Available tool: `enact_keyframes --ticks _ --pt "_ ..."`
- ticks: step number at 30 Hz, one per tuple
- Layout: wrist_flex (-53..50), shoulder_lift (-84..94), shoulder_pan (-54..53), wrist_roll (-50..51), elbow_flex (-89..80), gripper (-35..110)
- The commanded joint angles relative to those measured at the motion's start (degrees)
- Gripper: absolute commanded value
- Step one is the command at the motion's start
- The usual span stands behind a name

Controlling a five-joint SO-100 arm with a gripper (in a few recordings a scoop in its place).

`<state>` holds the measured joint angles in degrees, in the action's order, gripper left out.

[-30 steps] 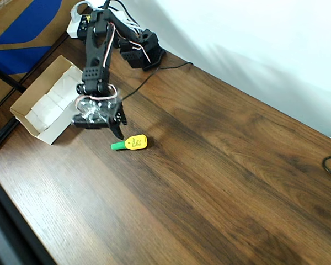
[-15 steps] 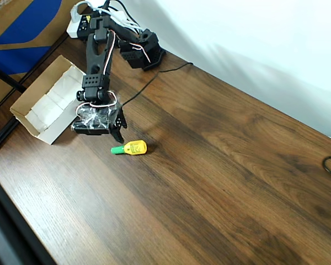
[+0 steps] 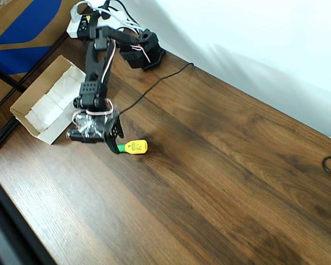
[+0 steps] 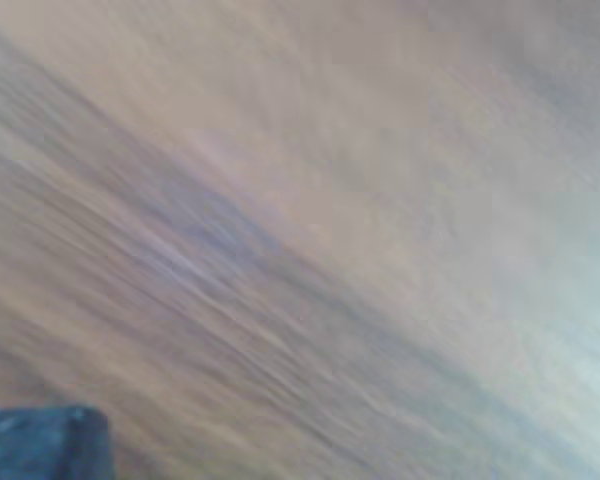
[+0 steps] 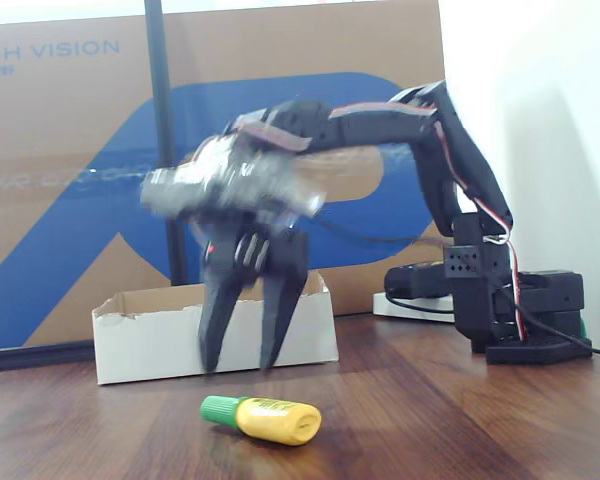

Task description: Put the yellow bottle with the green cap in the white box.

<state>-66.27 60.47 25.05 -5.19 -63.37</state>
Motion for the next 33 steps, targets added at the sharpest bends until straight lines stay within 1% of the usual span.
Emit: enact_keyframes --ticks 1,26,31,33 --pt "0.4 0.0 -0.7 -0.7 5.6 25" --pt "0.0 -6.2 0.2 0.3 7.0 24" --pt "0.0 -6.2 0.2 0.1 7.2 13" --pt "-0.3 -6.2 0.1 0.2 7.4 3"
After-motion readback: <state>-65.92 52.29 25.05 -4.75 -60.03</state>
